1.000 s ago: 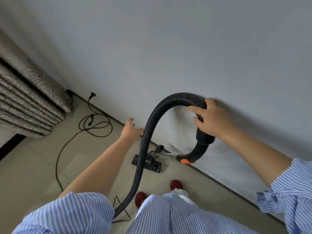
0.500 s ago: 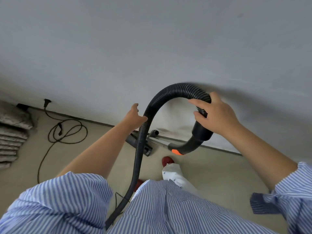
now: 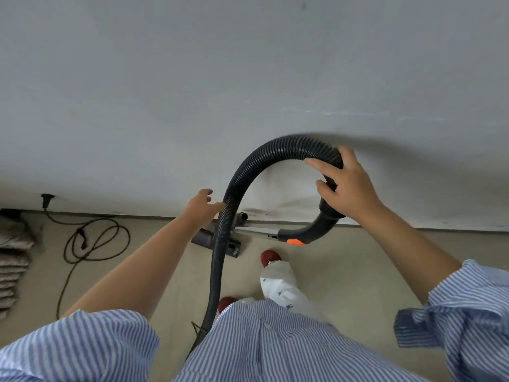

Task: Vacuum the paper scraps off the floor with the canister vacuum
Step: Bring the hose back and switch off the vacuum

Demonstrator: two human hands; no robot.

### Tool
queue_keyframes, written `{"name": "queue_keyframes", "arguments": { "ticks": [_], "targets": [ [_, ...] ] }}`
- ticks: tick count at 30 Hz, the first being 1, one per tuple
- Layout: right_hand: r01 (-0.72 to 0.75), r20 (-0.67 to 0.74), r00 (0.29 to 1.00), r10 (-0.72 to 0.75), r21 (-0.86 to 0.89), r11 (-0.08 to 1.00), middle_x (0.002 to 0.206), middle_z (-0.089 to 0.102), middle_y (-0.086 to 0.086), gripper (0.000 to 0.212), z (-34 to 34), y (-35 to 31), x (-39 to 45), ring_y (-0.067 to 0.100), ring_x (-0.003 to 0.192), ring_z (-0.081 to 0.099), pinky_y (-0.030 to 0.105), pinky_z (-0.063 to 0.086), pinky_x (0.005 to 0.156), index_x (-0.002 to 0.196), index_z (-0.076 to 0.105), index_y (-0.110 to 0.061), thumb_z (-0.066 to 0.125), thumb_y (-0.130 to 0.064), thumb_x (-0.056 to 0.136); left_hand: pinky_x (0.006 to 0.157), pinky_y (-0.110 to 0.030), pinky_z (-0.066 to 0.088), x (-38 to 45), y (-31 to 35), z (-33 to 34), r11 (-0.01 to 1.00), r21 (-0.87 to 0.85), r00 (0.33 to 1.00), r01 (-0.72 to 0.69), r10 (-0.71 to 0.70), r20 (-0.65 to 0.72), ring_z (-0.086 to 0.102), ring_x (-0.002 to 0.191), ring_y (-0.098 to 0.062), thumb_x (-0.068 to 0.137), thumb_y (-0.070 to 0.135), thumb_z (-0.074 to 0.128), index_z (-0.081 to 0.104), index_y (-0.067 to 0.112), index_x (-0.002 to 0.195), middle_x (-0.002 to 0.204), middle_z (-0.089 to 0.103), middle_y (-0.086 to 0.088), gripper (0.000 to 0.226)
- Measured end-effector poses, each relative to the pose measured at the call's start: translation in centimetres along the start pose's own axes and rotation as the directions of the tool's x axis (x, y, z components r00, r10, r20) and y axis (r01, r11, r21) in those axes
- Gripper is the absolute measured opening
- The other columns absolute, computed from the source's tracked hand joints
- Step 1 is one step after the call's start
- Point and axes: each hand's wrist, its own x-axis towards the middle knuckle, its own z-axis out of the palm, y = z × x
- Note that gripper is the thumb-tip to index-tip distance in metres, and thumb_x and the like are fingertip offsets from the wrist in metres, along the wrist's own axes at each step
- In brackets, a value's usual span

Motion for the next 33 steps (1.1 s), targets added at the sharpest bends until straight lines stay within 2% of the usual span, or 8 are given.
{"name": "queue_keyframes", "arguments": {
  "ticks": [4,7,11,15,18,23,29,33],
  "targets": [
    [-0.075,-0.078,0.993,0.083,0.102,0.992,0.129,0.041,0.028,0.055,0.3,-0.9,0.1,0.038,0.097,0.056,0.029,0.04,0.079,0.133,0.049,-0.007,0.062,-0.005,0.08,0.103,-0.036,0.037,-0.3,-0.1,-0.4,0.999,-0.019,0.999,0.029,-0.029,-0.023,0.043,0.129,-0.03,0.093,0.016,0.055,0.029,0.006,0.146,0.145,0.038,-0.016,0.059],
    [-0.109,-0.024,0.993,0.113,0.116,0.987,0.135,0.038,0.021,0.06,0.5,-2.2,1.4,0.033,0.108,0.049,0.025,0.035,0.08,0.141,0.037,-0.008,0.06,-0.007,0.085,0.097,-0.034,0.039,-0.7,0.4,-0.1,1.0,-0.023,1.0,0.016,-0.016,0.004,0.046,0.124,-0.029,0.094,0.014,0.053,0.026,0.007,0.146,0.144,0.039,-0.015,0.059],
    [-0.105,0.085,0.992,0.096,0.101,0.989,0.128,0.045,0.016,0.064,0.9,-2.4,3.3,0.03,0.111,0.045,0.026,0.032,0.078,0.145,0.028,-0.017,0.055,-0.011,0.088,0.086,-0.033,0.04,-0.4,1.2,-0.2,1.0,-0.018,1.0,0.01,-0.01,-0.03,0.049,0.106,-0.026,0.094,0.013,0.051,0.024,0.008,0.146,0.136,0.047,-0.017,0.059],
    [-0.173,0.056,0.984,0.168,0.107,0.979,0.129,0.045,0.017,0.063,0.8,-1.4,3.3,0.03,0.116,0.043,0.028,0.035,0.085,0.145,0.028,-0.014,0.056,-0.012,0.088,0.101,-0.042,0.042,0.0,1.4,-0.6,0.999,-0.012,0.998,-0.03,0.029,-0.06,0.047,0.124,-0.033,0.093,0.012,0.053,0.012,0.014,0.15,0.144,0.04,-0.016,0.07],
    [-0.202,0.033,0.979,0.199,0.12,0.972,0.126,0.045,0.019,0.064,0.9,-0.9,2.7,0.032,0.117,0.043,0.026,0.033,0.086,0.144,0.03,-0.01,0.058,-0.011,0.086,0.095,-0.038,0.042,-0.4,1.8,-0.1,0.992,0.096,0.996,-0.08,0.085,-0.042,0.051,0.118,-0.033,0.092,0.01,0.054,0.016,0.012,0.149,0.138,0.047,-0.015,0.069],
    [-0.234,-0.005,0.972,0.235,0.071,0.97,0.126,0.045,0.02,0.064,0.9,-1.4,2.5,0.034,0.115,0.043,0.037,0.041,0.084,0.143,0.031,-0.009,0.06,-0.015,0.085,0.084,-0.034,0.042,-0.3,2.3,0.4,0.984,0.145,0.993,-0.099,0.108,-0.054,0.052,0.1,-0.029,0.089,0.008,0.055,0.03,0.009,0.14,0.124,0.053,-0.015,0.057],
    [-0.279,-0.004,0.96,0.279,-0.048,0.959,0.128,0.045,0.02,0.061,0.8,-2.0,2.5,0.036,0.116,0.042,0.041,0.039,0.086,0.14,0.032,-0.003,0.058,-0.017,0.086,0.091,-0.043,0.047,-0.4,1.8,0.0,0.874,0.437,0.976,-0.214,0.212,0.055,0.052,0.11,-0.036,0.087,0.006,0.052,0.027,0.007,0.14,0.122,0.053,-0.019,0.058],
    [-0.371,-0.015,0.928,0.373,-0.148,0.917,0.121,0.049,0.021,0.05,0.2,-1.8,2.5,0.037,0.112,0.045,0.041,0.038,0.083,0.13,0.039,0.002,0.055,-0.019,0.087,0.084,-0.041,0.044,-0.3,2.7,0.6,0.826,0.493,0.96,-0.273,0.269,0.081,0.053,0.106,-0.037,0.093,0.008,0.04,0.031,0.006,0.136,0.118,0.055,-0.02,0.045]
  ]
}}
